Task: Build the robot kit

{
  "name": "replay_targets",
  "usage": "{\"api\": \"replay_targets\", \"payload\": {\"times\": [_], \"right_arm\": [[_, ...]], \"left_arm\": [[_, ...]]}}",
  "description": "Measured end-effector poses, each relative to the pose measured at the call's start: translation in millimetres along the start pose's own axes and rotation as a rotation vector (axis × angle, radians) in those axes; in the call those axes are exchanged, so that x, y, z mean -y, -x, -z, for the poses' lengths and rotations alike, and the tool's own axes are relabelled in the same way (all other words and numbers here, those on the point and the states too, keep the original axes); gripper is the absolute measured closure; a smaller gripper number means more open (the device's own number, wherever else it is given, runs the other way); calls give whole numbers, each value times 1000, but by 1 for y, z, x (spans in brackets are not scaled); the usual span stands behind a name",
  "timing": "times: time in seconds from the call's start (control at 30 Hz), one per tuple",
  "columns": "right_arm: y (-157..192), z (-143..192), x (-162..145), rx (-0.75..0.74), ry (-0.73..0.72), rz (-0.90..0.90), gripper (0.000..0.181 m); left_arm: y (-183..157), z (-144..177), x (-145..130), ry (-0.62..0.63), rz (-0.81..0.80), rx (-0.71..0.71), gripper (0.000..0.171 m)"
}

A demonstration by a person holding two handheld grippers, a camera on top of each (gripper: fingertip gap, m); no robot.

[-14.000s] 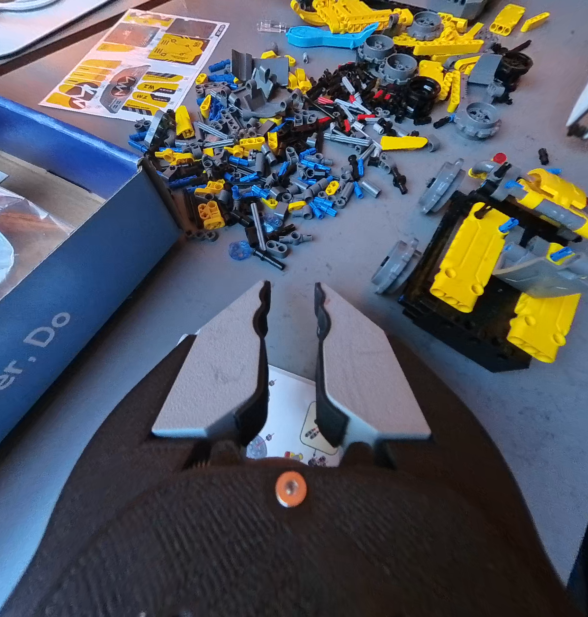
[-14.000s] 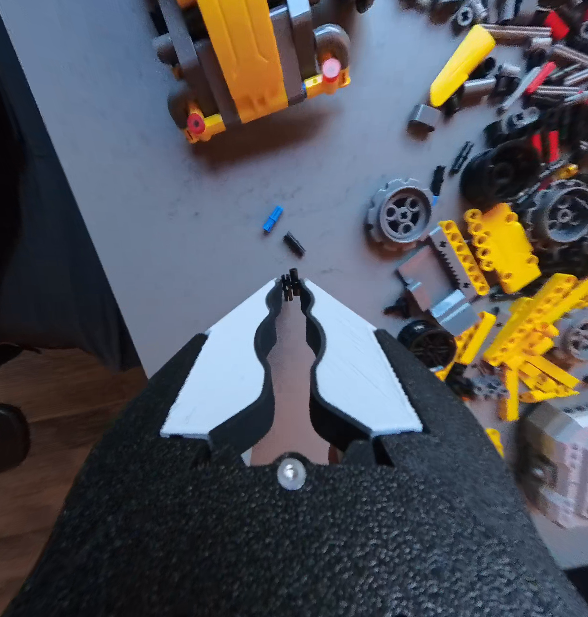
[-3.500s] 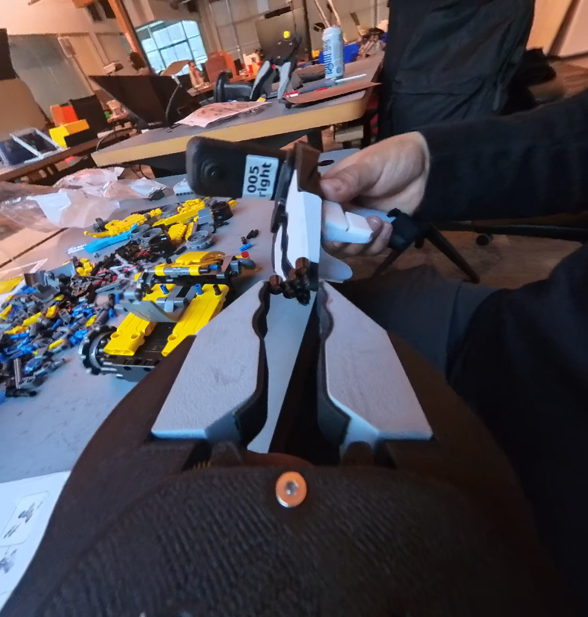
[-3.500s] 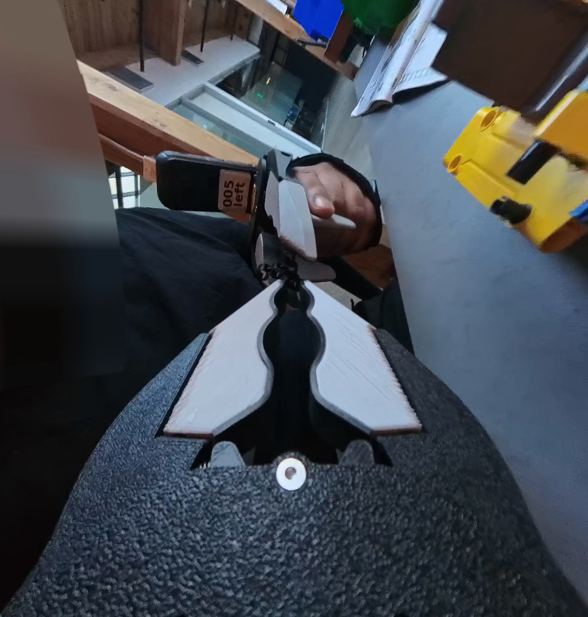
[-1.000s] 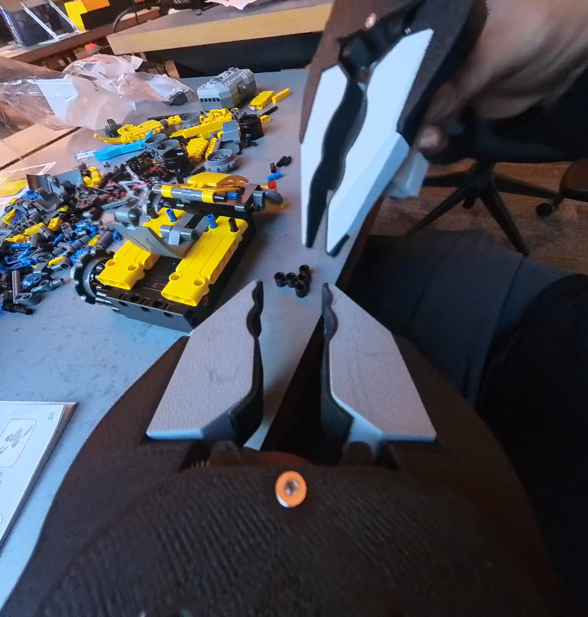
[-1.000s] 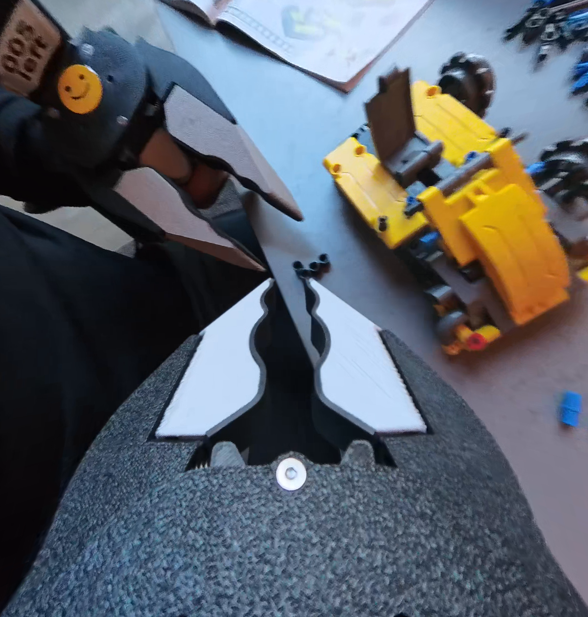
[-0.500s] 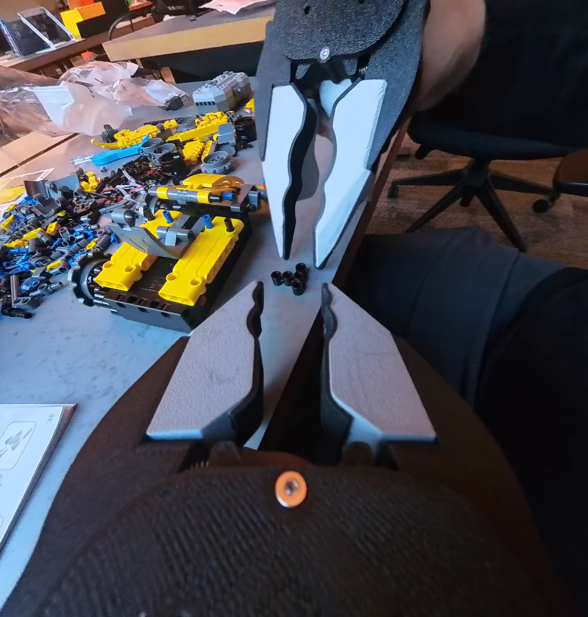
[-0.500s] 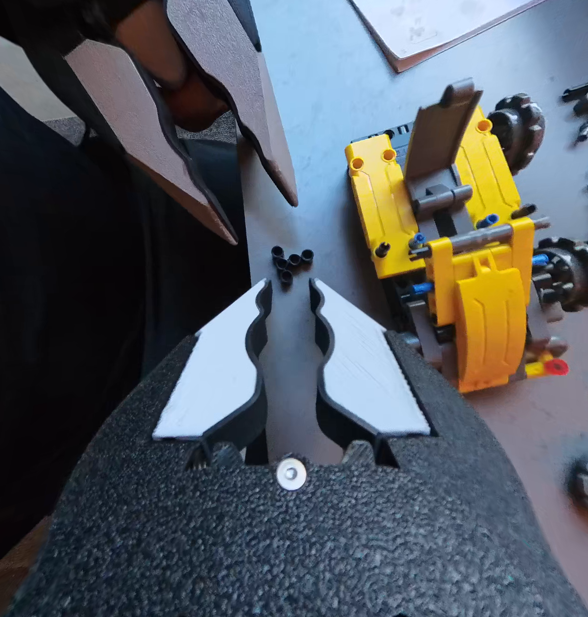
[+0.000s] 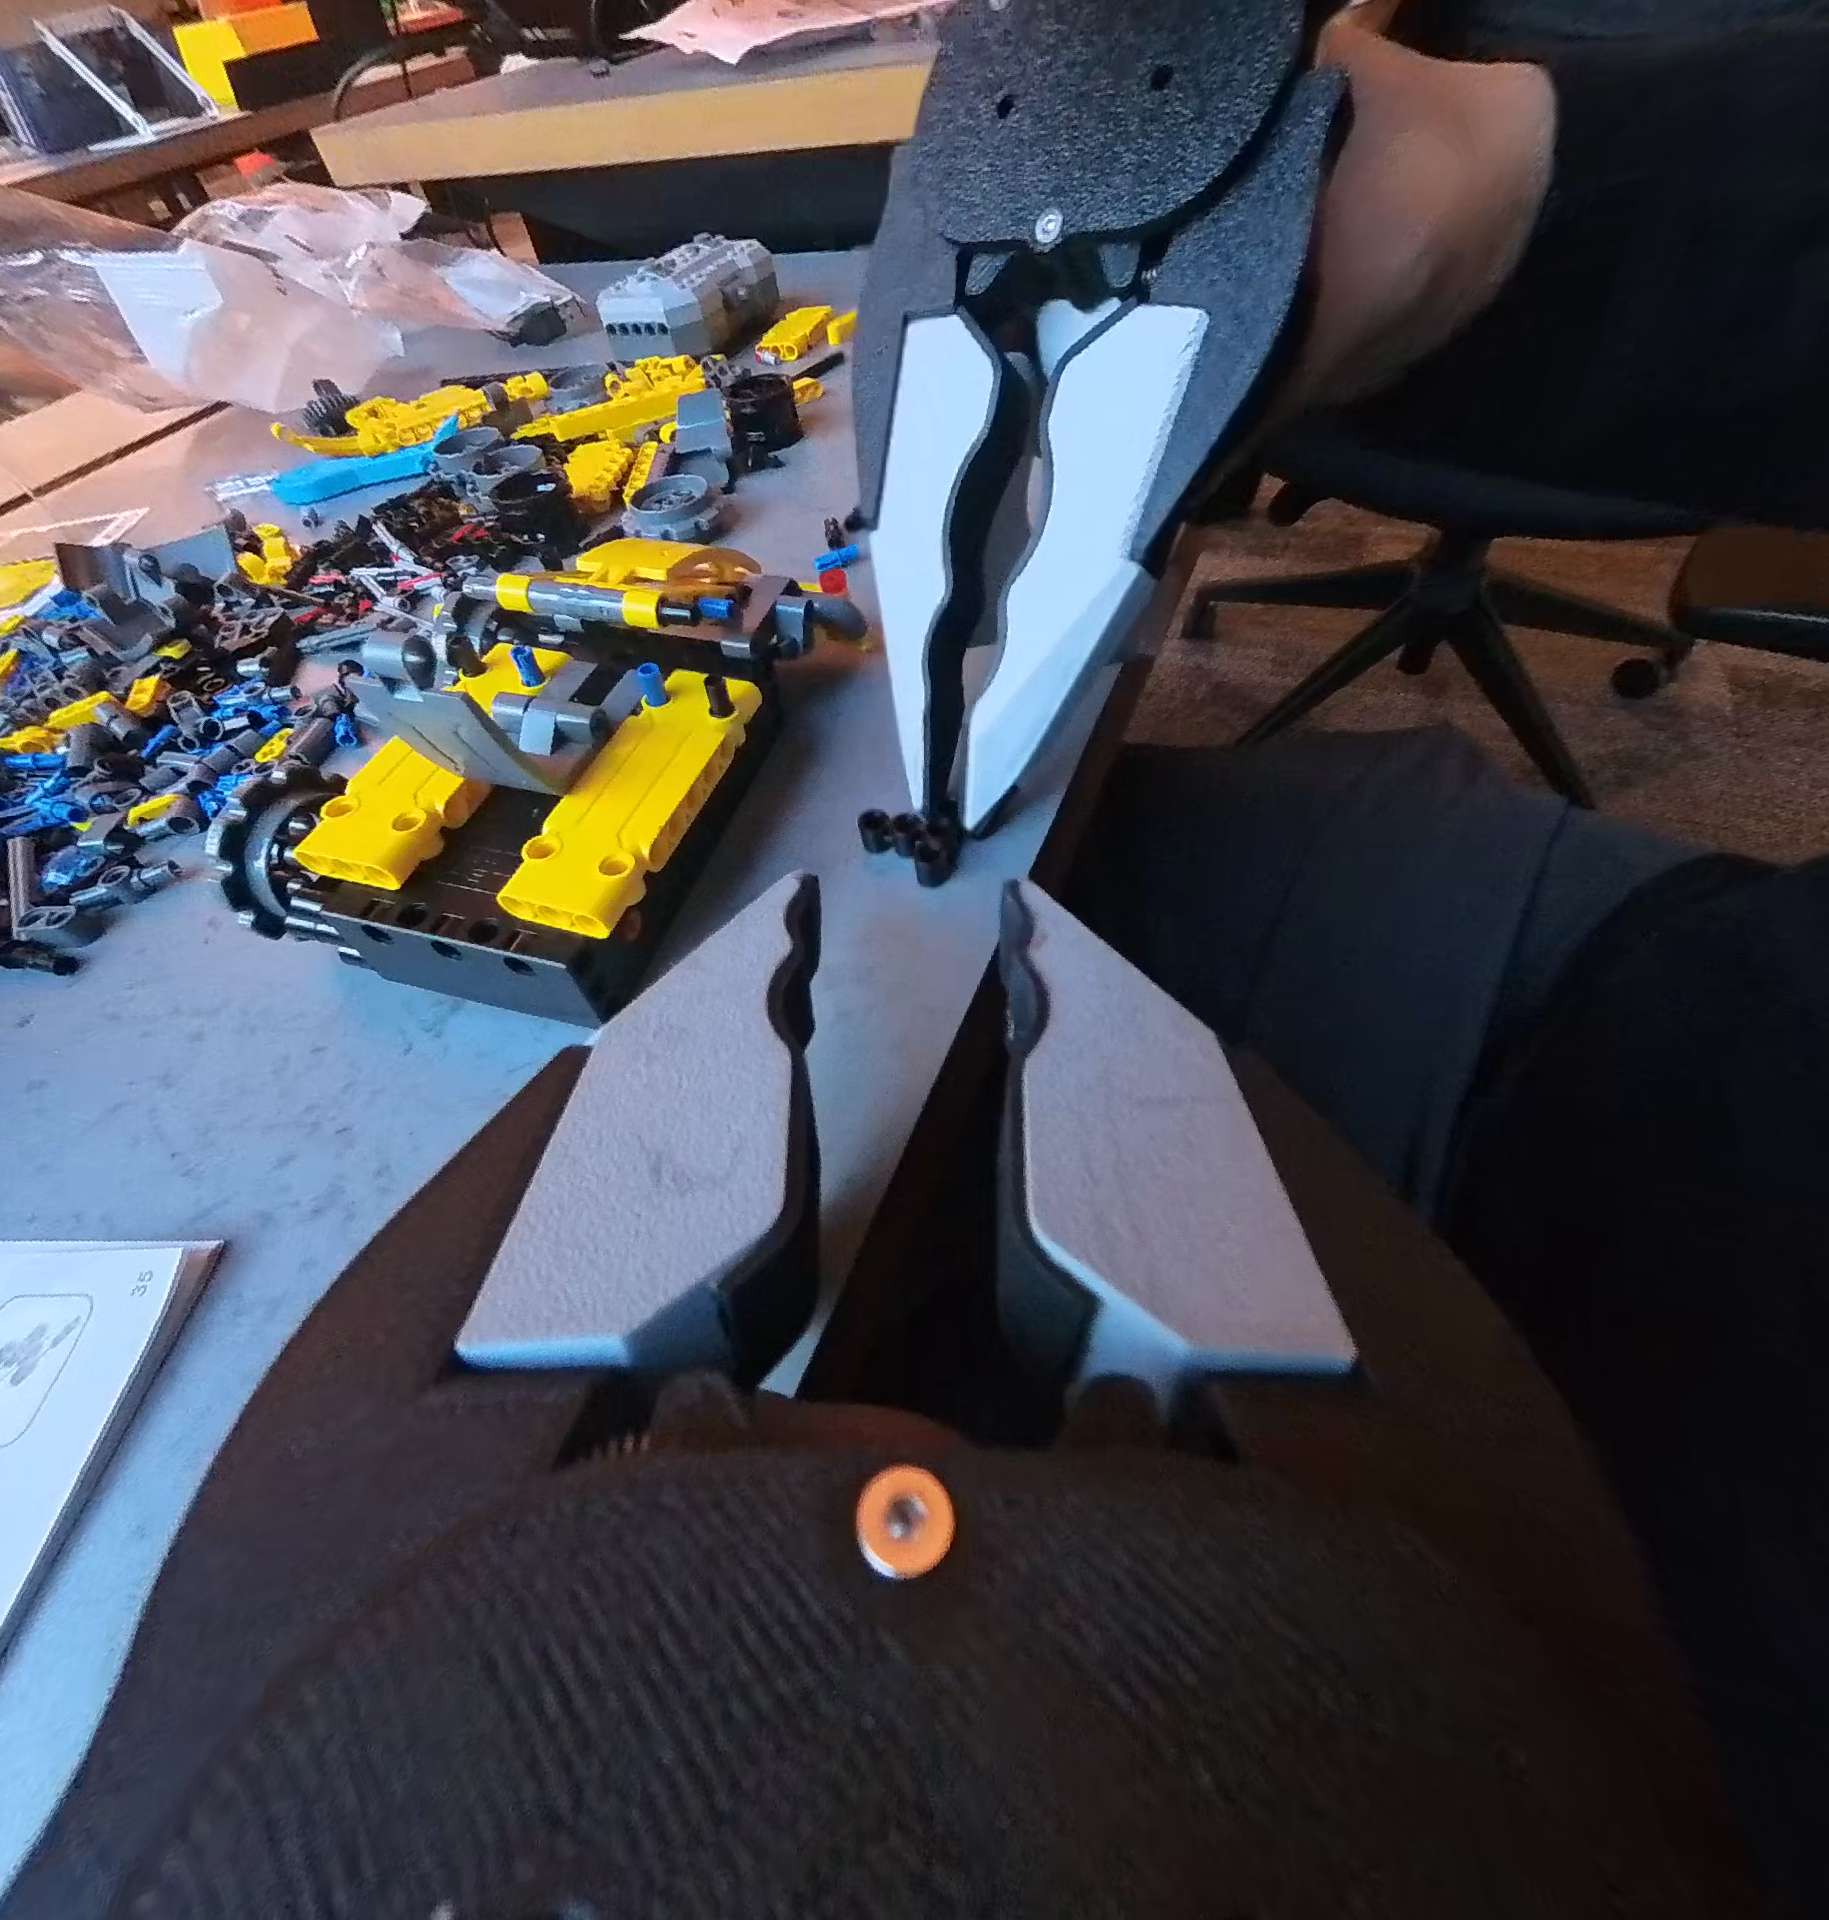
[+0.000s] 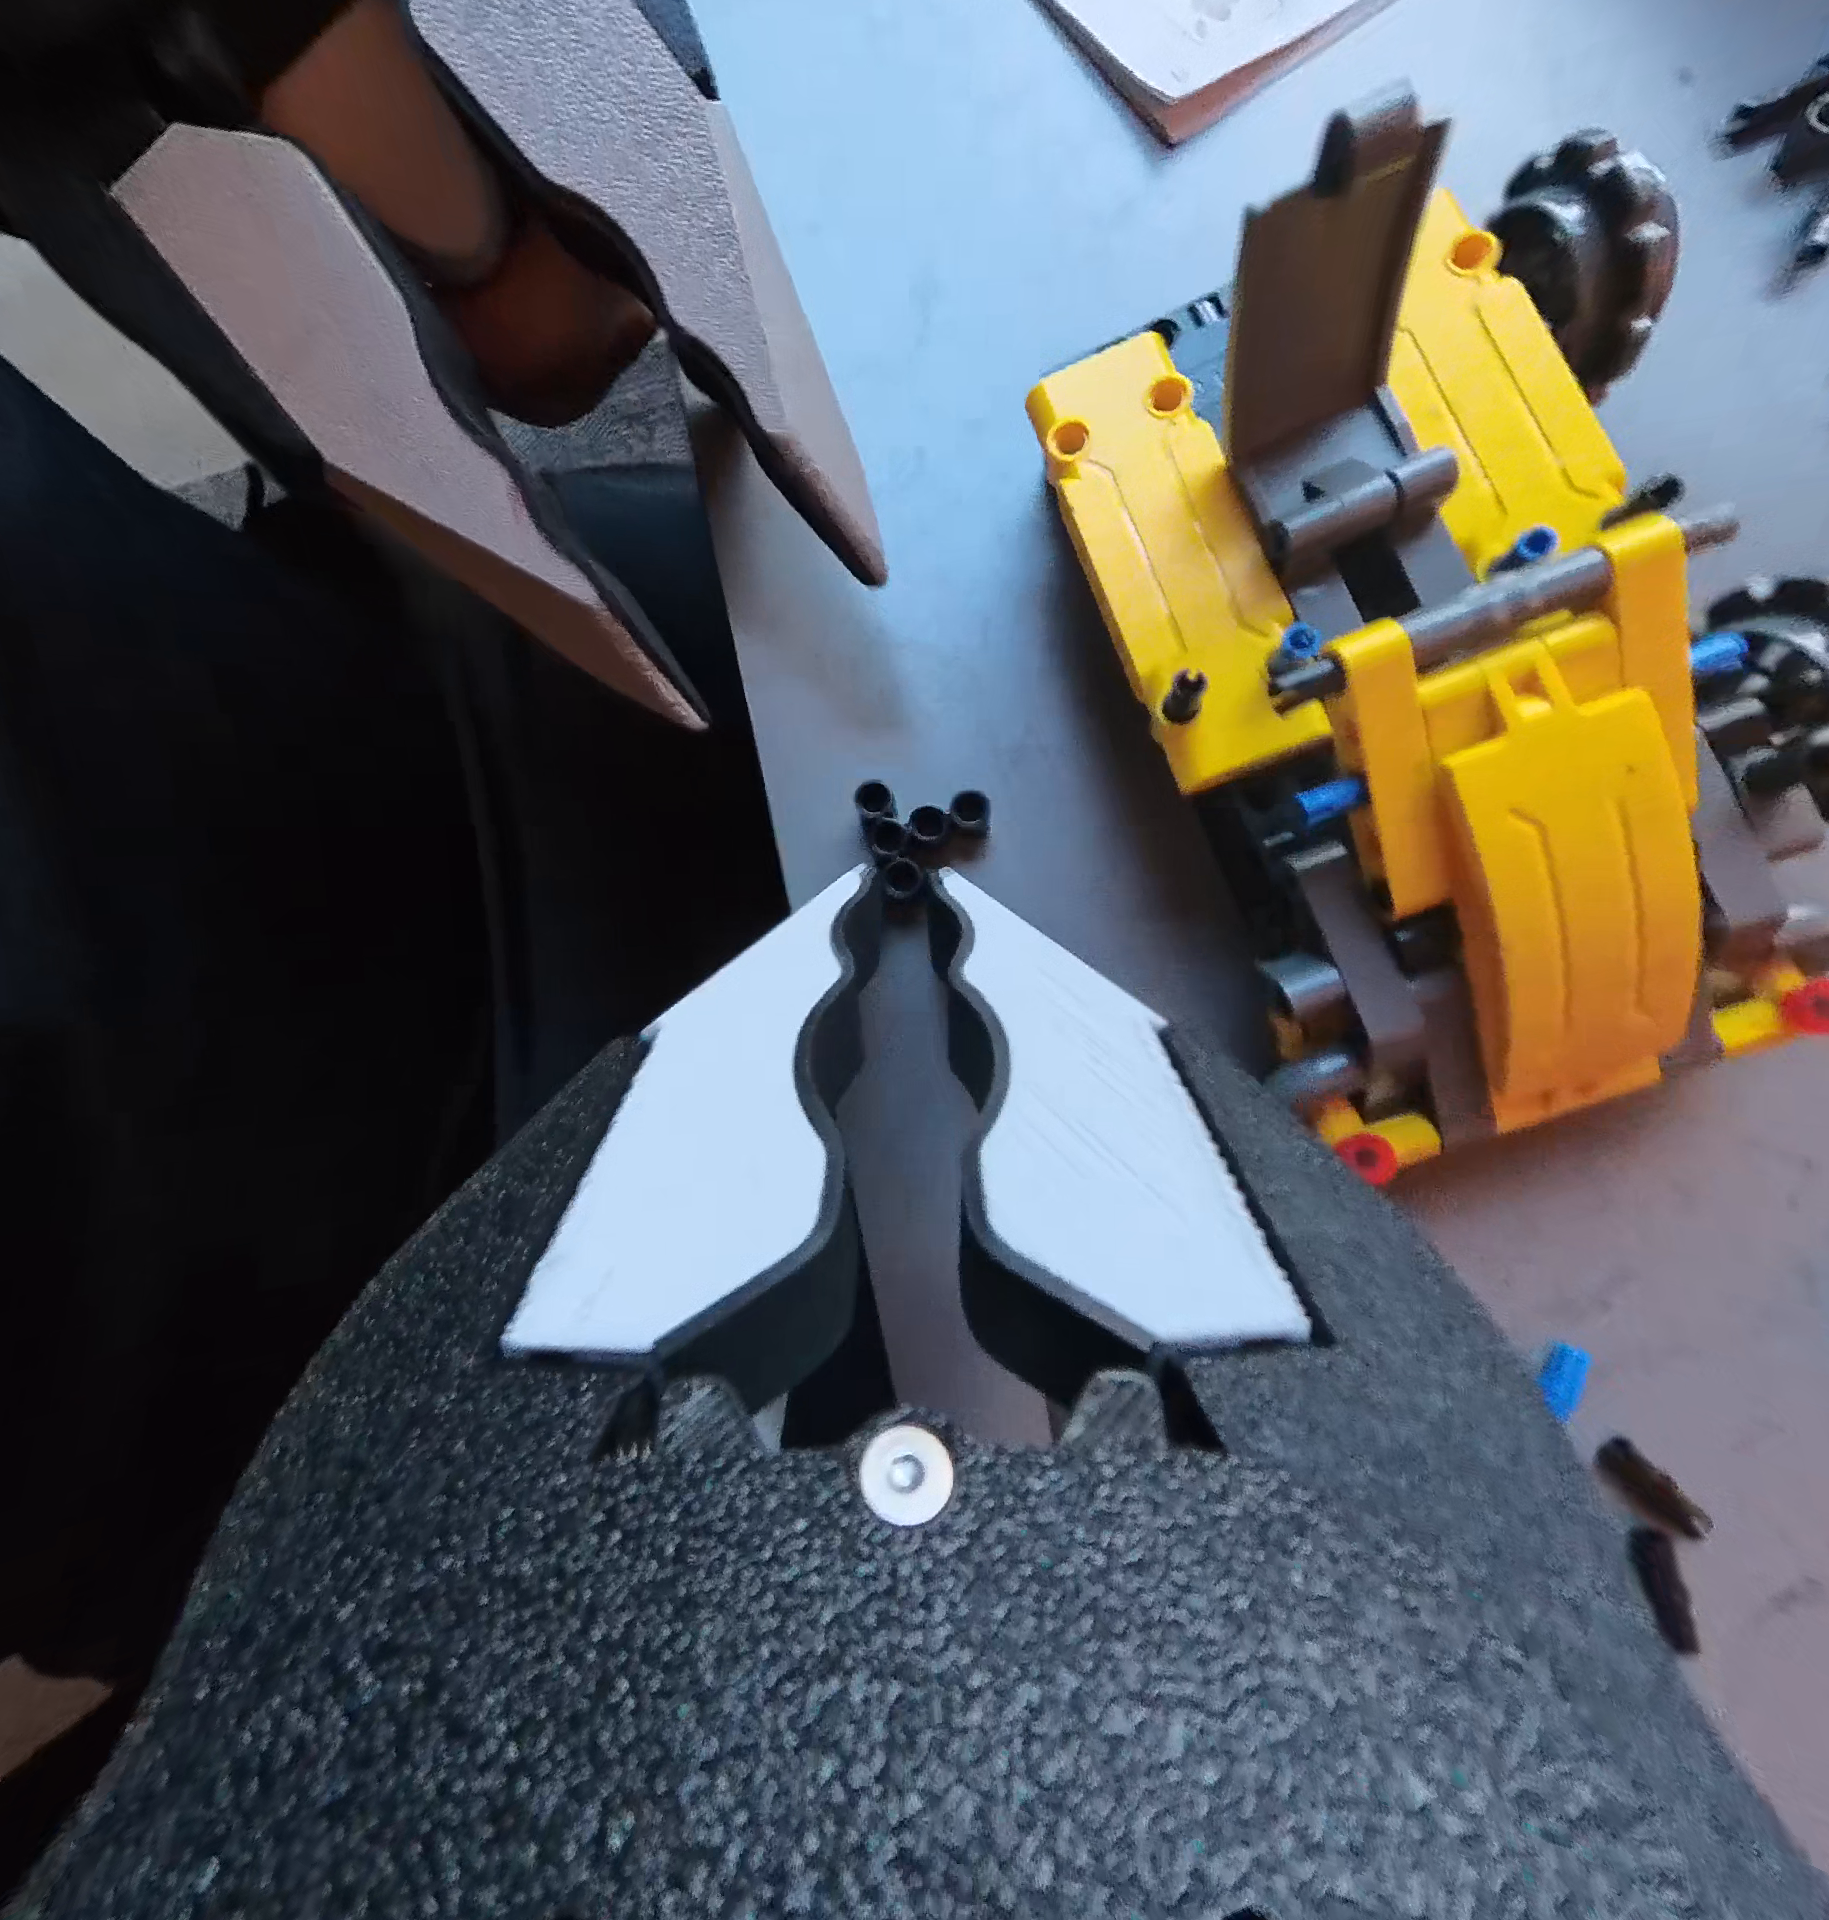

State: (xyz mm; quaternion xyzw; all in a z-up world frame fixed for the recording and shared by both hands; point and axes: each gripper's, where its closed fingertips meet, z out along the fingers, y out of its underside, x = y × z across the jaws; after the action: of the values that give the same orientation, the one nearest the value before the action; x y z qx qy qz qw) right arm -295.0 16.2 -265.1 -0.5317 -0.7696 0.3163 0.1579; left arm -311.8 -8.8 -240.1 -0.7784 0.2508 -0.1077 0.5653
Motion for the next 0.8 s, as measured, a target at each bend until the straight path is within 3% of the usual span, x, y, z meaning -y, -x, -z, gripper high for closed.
{"api": "replay_targets", "payload": {"times": [0.4,0.47,0.57,0.67,0.8], "right_arm": [[-5,21,-3,-20,-56,-47,165],[-5,33,-6,-41,-58,-7,161],[-13,65,-1,-80,-170,-20,160],[-41,91,-11,-167,-225,-109,135],[-81,101,-41,-288,-189,-244,152]], "left_arm": [[-2,1,1,-9,8,-15,140],[-2,0,0,-3,2,-11,140],[-1,0,0,-3,0,-8,140],[-1,0,0,-3,3,-6,140],[-2,-2,0,-3,-3,-5,140]]}}
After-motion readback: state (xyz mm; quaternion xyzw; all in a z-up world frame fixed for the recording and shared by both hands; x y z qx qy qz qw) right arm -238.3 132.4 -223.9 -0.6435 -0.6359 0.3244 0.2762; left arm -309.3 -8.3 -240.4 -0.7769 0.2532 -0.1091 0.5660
